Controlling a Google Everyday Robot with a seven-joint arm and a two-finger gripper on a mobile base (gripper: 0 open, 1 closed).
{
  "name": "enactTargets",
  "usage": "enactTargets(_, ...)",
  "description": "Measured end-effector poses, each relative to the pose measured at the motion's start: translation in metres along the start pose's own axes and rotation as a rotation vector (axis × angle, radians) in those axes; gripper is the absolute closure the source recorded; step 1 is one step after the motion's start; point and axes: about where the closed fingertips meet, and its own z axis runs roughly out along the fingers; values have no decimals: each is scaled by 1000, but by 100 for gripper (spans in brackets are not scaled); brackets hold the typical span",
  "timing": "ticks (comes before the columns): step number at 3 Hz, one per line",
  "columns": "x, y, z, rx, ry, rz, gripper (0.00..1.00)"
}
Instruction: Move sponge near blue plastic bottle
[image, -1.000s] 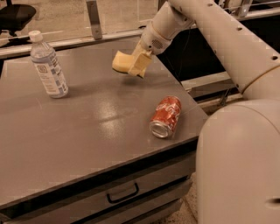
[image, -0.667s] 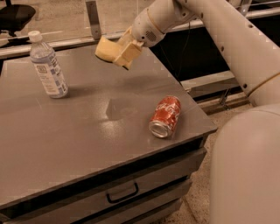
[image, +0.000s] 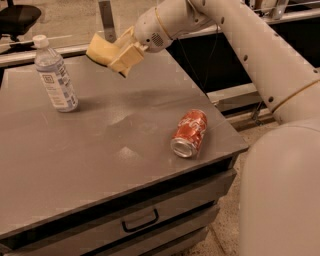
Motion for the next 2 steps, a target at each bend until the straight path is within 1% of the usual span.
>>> enactTargets(1,0,0,1,-3,-3,1,100)
enactTargets(2,6,3,14,-20,-105,20,100)
